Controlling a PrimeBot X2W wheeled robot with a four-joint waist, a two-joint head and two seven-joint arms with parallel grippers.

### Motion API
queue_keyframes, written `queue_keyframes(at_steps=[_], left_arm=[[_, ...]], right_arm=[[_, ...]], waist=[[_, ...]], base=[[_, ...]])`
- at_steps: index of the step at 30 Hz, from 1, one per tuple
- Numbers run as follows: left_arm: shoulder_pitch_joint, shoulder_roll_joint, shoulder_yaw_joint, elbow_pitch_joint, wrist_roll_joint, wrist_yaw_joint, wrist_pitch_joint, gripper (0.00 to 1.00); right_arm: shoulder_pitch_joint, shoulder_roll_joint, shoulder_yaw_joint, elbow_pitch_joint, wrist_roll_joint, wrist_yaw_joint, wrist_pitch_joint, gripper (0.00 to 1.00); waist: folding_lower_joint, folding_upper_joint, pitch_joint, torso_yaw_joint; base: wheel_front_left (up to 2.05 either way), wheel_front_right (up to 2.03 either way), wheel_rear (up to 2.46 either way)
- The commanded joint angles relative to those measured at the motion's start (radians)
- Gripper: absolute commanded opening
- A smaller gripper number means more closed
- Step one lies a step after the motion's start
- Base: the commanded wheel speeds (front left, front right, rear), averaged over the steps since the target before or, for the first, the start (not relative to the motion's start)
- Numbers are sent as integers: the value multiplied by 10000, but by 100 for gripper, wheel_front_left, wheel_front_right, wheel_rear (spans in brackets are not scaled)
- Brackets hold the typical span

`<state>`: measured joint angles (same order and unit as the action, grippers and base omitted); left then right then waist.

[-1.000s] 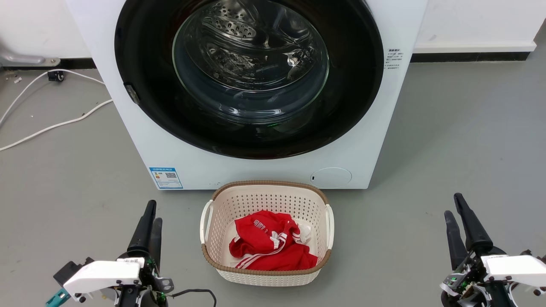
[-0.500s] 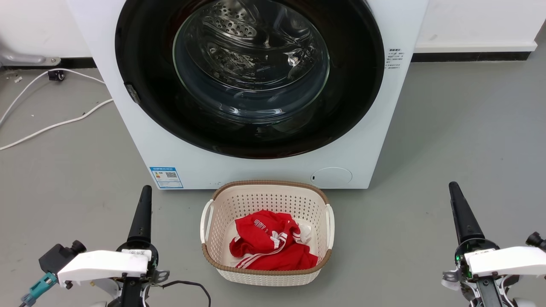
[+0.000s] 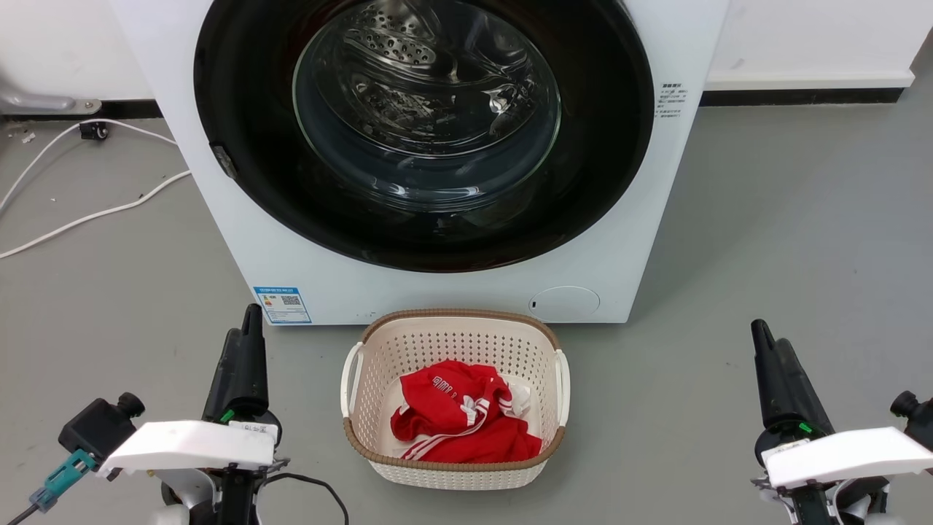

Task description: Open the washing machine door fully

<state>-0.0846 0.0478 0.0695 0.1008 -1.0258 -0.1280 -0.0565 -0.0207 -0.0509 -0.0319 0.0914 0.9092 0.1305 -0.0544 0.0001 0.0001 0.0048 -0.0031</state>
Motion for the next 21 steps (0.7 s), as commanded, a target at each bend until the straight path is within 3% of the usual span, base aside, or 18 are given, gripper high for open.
queue_keyframes(at_steps=[1, 21], left_arm=[[-70, 32, -17, -199, 416, -23, -102, 100], [77, 35, -415, -227, 3865, 321, -723, 100]], right_arm=[[-61, -18, 22, -209, -462, 3, -111, 100], [217, -11, 107, -624, -3424, 2, -462, 100]], waist=[[-1, -1, -3, -4], [-1, -1, -15, -43]], base=[[0, 0, 0], [0, 0, 0]])
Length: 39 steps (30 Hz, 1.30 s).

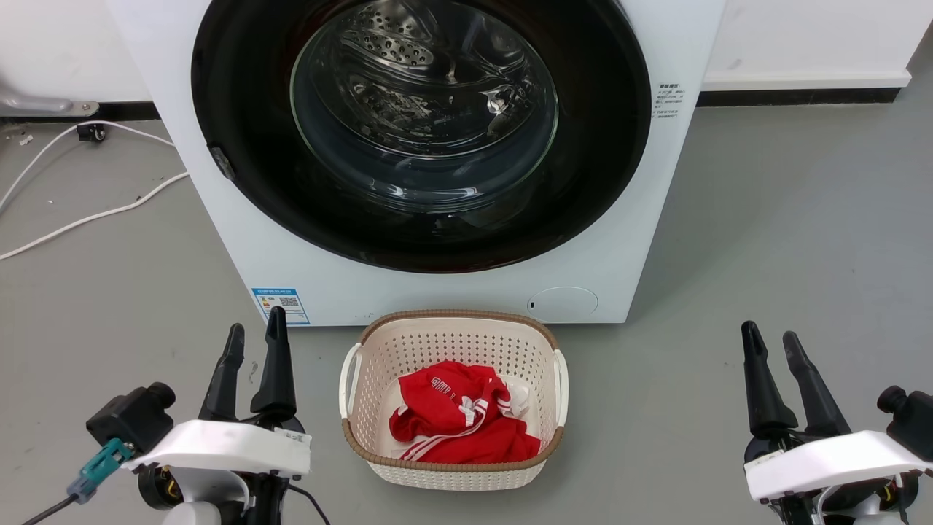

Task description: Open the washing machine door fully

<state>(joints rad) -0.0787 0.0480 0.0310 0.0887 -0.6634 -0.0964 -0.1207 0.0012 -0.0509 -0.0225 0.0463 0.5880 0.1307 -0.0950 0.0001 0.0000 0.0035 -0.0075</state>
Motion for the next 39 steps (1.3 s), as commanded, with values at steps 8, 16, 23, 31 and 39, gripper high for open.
queue_keyframes(at_steps=[8, 16, 23, 31, 39], left_arm=[[32, 33, -137, -21, 1472, 189, -293, 100], [30, 37, -237, 14, 2471, 326, -500, 100], [55, 39, -315, 36, 3204, 410, -668, 100], [66, 49, -377, 94, 3940, 492, -845, 100], [106, 46, -417, 168, 4549, 596, -1009, 100]], right_arm=[[120, -8, 31, -389, -1237, 0, -47, 100], [232, -5, 71, -578, -2141, 0, -118, 100], [338, -2, 103, -696, -2844, -1, -160, 100], [420, 1, 90, -773, -3556, -1, -203, 100], [502, 4, 135, -826, -4106, -1, -269, 100]], waist=[[0, 0, -2, -23], [-1, 0, -2, -37], [-1, 0, -15, -50], [-1, 0, -23, -55], [-1, 0, -30, -60]], base=[[0, 0, 0], [0, 0, 0], [0, 0, 0], [0, 0, 0], [0, 0, 0]])
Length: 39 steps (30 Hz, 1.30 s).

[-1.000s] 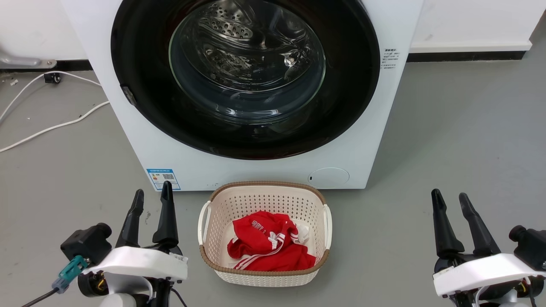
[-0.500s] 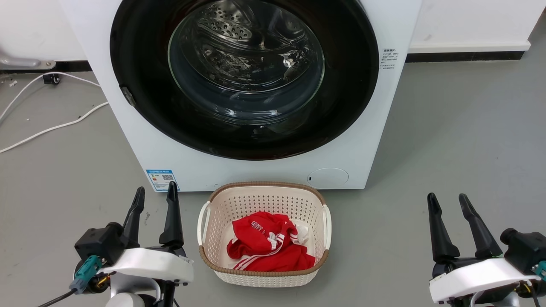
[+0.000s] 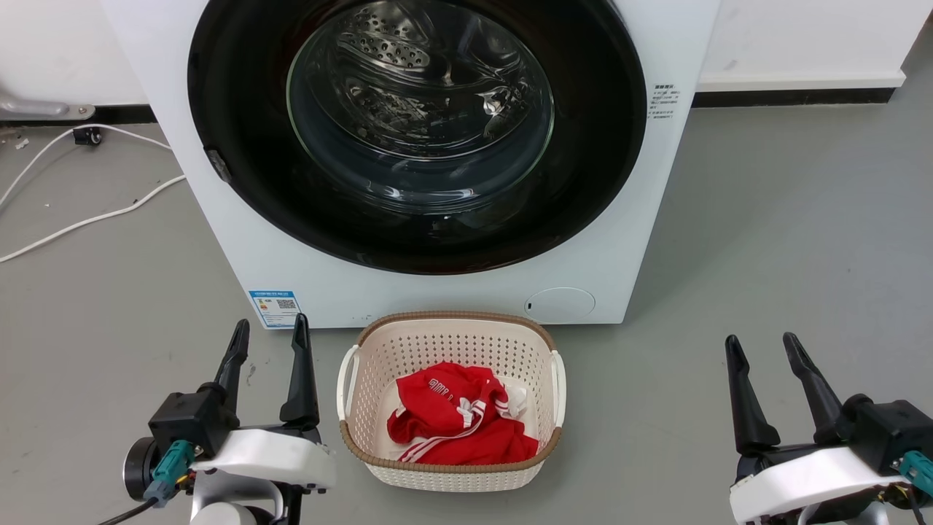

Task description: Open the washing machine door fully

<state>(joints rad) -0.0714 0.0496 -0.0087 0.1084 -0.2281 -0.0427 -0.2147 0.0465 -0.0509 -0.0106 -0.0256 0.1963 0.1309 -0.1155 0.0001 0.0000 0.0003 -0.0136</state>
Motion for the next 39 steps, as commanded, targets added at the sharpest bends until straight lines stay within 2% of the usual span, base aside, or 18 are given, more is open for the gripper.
queue_keyframes(at_steps=[1, 25, 39], left_arm=[[31, 30, -23, -20, 265, 72, -97, 100], [66, 22, -70, 0, 1887, 199, -532, 100], [102, 17, -97, 71, 1668, 222, -531, 100]], right_arm=[[60, 4, 19, -110, -258, -3, -68, 100], [196, 13, 88, -177, -1696, -3, -356, 100], [217, 13, 108, -82, -1433, -3, -280, 100]], waist=[[0, 0, 3, 1], [-1, 0, 31, -49], [-1, 0, 36, -63]], base=[[0, 0, 0], [0, 0, 0], [0, 0, 0]])
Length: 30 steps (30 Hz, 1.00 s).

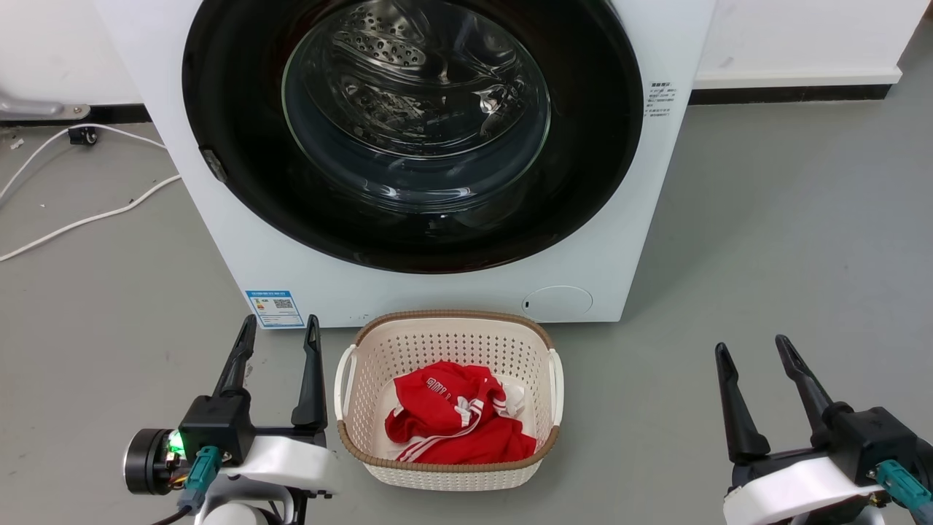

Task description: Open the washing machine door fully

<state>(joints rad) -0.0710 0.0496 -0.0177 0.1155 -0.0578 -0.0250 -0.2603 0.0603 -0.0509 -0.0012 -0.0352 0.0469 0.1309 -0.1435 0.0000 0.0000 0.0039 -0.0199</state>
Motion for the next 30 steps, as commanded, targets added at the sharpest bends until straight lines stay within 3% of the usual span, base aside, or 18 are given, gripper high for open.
queue_keyframes(at_steps=[1, 2, 3, 9, 12, 16, 23, 30], left_arm=[[102, 16, -25, -2, -56, 56, -75, 100], [102, 18, -29, 0, -59, 54, -75, 100], [102, 17, -26, 4, -63, 56, -75, 100], [118, 15, -10, 3, -67, 63, -75, 100], [114, 15, 10, 18, -71, 45, -75, 100], [119, 14, 17, 25, -67, 22, -75, 100], [104, 15, 54, -19, -135, 43, -69, 100], [-131, 14, 119, -66, -160, 64, -64, 100]], right_arm=[[77, 13, 11, 20, 133, -3, 3, 54], [67, 13, 8, 26, 185, -3, -19, 7], [60, 13, 21, 34, 203, -3, -33, 0], [1, 13, 78, -36, 661, -3, -168, 0], [-18, 13, 40, 5, 1880, -3, -383, 0], [-130, 11, 105, 204, 5380, -3, -835, 0], [-685, 5, 18, 352, 12941, -2, -1195, 0], [-2097, -15, -594, 1166, 16580, -2, -989, 0]], waist=[[0, 0, 0, 1], [0, 0, 4, 2], [0, 0, 5, 2], [0, 0, 15, 3], [0, 0, 10, 3], [0, 0, -6, 14], [0, 0, 53, -47], [0, 0, 275, -207]], base=[[0, 0, 0], [0, 0, 0], [0, 0, 0], [0, 0, 0], [0, 0, 0], [0, 0, 0], [0, 0, 0], [0, 0, 0]])
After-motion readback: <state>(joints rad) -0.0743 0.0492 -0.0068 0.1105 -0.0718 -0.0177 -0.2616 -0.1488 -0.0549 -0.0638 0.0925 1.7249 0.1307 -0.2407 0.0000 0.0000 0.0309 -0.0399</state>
